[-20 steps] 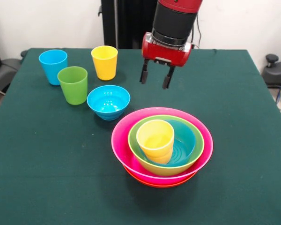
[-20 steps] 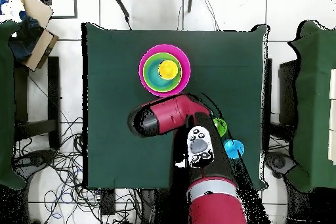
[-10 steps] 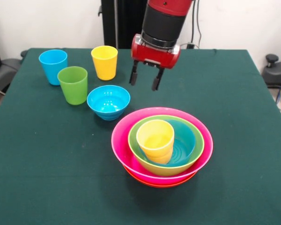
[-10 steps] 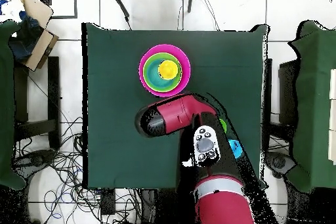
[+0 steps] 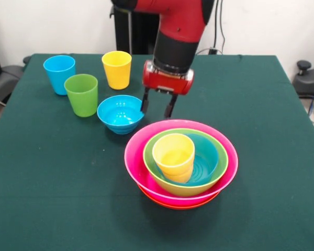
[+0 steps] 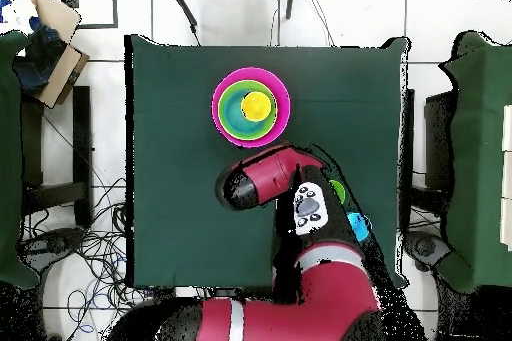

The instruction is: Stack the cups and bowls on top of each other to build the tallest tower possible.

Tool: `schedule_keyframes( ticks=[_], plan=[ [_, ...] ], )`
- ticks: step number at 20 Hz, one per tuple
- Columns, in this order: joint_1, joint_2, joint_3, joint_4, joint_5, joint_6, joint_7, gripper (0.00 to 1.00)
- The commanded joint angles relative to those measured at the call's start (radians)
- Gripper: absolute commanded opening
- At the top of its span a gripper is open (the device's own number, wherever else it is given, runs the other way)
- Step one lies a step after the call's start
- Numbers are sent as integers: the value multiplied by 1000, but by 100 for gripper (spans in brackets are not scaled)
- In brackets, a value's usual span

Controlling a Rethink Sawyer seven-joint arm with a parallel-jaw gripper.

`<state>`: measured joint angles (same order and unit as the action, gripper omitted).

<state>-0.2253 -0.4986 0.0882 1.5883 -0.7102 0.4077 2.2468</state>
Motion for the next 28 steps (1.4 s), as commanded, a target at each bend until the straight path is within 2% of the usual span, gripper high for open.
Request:
schedule_keyframes(
  ticks=[1,14,18,23,28],
  plan=[
    [45,155,-38,-94,-112,-109,33,100],
    [70,92,-64,-54,-44,-62,-7,100],
    [62,54,-33,-30,-13,-23,-36,100],
    [7,5,41,20,20,2,-96,100],
    [-10,-18,52,55,20,-5,-102,100]
  ],
)
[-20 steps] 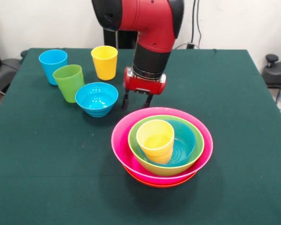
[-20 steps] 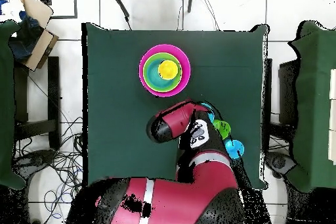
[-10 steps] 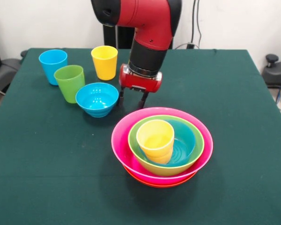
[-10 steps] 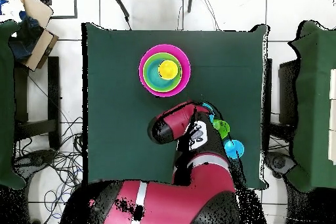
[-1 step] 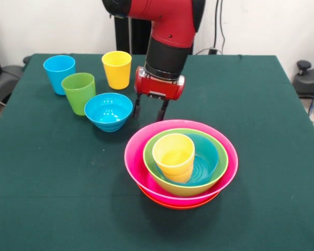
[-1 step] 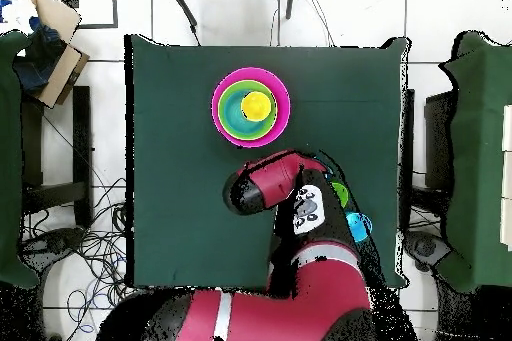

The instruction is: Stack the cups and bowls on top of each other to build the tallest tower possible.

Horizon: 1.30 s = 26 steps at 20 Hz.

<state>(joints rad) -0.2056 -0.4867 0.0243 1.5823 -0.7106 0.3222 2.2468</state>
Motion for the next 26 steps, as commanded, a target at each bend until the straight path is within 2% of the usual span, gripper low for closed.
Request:
schedule_keyframes(
  ticks=[1,6,12,14,19,26],
  plan=[
    [-33,-37,118,67,21,82,-104,100],
    [-67,-77,144,93,33,112,-131,100],
    [-65,-101,108,118,32,105,-78,100],
    [-67,-86,106,113,26,93,-73,100],
    [-26,2,57,72,-12,21,1,100],
    [29,90,-6,30,-27,-48,67,100]
  ],
)
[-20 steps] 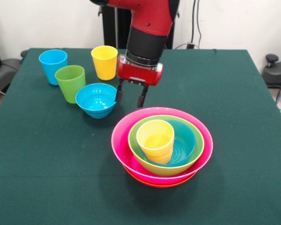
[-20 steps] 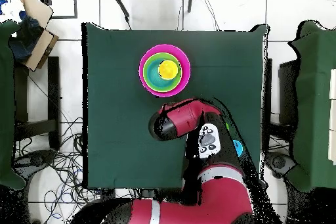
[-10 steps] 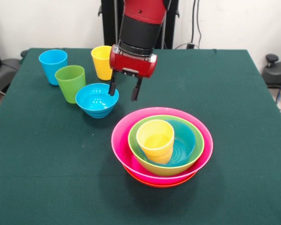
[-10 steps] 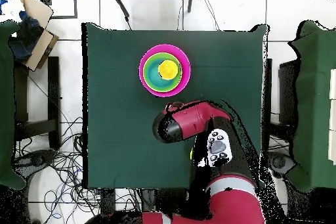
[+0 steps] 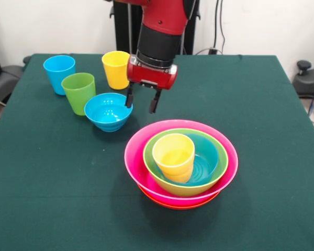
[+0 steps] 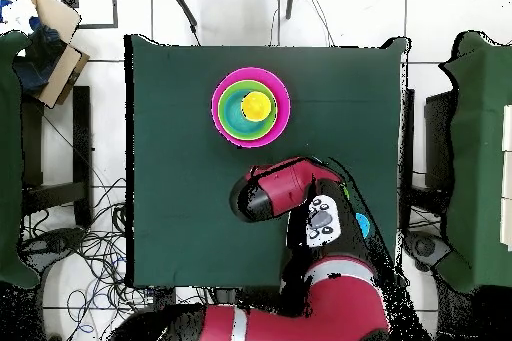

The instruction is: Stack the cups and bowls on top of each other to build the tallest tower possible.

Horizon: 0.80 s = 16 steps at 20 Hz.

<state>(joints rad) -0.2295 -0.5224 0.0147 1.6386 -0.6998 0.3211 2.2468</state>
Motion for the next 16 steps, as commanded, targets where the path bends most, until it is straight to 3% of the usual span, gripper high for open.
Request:
schedule_keyframes(
  ticks=[1,7,16],
  plan=[
    [65,144,-13,-36,-41,-59,81,100],
    [129,153,-129,-46,-50,-60,102,100],
    [160,200,-182,-86,-20,-110,102,100]
  ],
)
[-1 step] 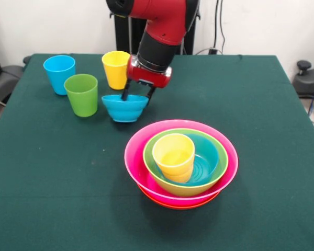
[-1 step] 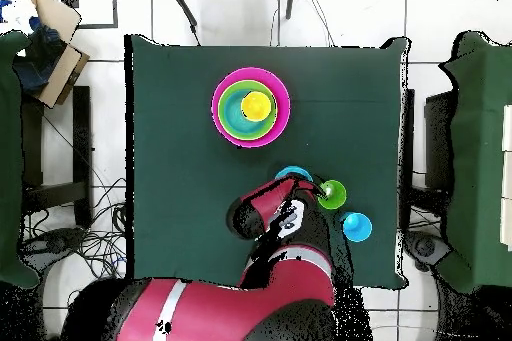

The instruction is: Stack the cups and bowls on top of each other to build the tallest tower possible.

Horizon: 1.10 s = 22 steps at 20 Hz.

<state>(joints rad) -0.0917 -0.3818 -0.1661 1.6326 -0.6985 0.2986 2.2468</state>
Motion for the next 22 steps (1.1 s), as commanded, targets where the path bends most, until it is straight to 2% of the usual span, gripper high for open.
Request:
schedule_keyframes(
  ticks=[1,8,15,22],
  plan=[
    [23,57,-3,-80,-18,-89,99,100],
    [6,27,25,-63,0,-84,55,100],
    [-65,-70,153,0,35,-4,-47,100],
    [-101,-101,235,12,53,48,-75,100]
  ],
)
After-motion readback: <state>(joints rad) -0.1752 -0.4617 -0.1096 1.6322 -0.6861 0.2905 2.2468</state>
